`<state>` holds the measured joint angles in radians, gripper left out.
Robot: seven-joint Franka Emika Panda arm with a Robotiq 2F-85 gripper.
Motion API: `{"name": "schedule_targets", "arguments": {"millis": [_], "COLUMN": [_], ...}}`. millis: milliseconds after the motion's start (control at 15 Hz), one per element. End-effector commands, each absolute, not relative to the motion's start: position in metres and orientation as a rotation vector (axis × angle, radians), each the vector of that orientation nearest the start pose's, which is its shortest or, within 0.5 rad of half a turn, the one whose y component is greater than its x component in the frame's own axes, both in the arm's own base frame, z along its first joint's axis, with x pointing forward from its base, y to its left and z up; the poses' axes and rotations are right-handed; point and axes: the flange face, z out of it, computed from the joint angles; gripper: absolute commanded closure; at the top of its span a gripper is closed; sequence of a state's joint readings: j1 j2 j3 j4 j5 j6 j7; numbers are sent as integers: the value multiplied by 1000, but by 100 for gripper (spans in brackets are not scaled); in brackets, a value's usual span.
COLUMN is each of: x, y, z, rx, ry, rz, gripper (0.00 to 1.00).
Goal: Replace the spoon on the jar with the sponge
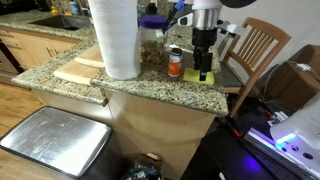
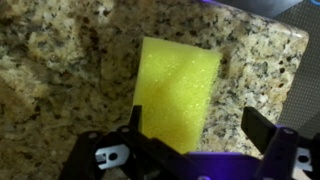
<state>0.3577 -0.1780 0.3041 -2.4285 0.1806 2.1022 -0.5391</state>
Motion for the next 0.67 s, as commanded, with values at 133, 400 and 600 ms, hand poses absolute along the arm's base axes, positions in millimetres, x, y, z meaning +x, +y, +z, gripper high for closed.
{"name": "schedule_targets", "arguments": {"millis": [133, 400, 600], "x": [331, 326, 326], "y": [275, 273, 269], "z": [359, 360, 357], "rx": [-2694, -2759, -2762], "ry": [-1585, -1609, -1592], "rz": [175, 169, 185], "gripper": [0, 0, 0]}}
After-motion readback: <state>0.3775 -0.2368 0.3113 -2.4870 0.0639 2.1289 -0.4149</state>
